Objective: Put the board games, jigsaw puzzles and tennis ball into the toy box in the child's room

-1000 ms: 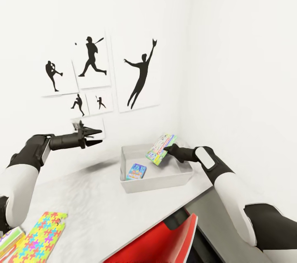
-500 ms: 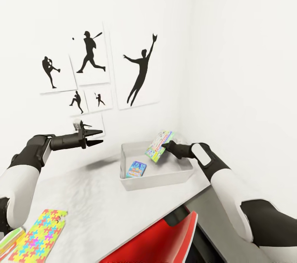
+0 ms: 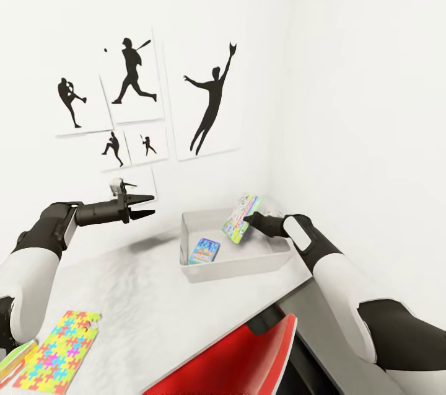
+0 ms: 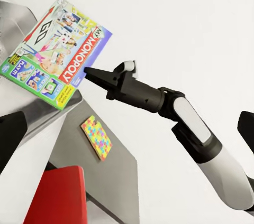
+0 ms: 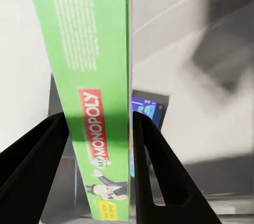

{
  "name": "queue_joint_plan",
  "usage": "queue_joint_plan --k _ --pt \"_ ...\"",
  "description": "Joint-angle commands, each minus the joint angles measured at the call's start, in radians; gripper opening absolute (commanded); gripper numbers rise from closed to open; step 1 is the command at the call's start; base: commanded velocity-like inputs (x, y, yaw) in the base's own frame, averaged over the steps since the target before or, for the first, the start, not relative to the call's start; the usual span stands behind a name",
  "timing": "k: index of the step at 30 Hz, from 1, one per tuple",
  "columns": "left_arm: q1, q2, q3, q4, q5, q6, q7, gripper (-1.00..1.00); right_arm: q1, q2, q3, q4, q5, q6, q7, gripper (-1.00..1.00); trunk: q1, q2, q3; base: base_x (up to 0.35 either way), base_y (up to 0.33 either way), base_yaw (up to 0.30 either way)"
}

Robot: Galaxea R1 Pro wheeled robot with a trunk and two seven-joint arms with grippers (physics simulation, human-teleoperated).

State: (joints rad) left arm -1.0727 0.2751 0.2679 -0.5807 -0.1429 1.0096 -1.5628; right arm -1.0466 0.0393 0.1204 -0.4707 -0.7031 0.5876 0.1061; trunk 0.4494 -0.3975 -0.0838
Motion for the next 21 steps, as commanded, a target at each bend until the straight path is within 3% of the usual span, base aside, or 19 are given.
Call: queue_joint_plan --k 1,21 --pt "-0.001 -0.001 0.004 -0.001 -0.01 0.01 -0.008 1.0 -0.001 0.001 0.001 0.0 0.007 0.001 0.003 -1.0 0.001 -0.002 -0.004 0.0 0.0 0.0" --pt "-0.001 -0.001 0.005 -0.001 -0.01 0.01 -0.008 1.0 -0.001 0.005 0.001 -0.005 0.016 -0.025 0.003 -1.0 0.001 -0.002 -0.037 0.0 0.0 0.0"
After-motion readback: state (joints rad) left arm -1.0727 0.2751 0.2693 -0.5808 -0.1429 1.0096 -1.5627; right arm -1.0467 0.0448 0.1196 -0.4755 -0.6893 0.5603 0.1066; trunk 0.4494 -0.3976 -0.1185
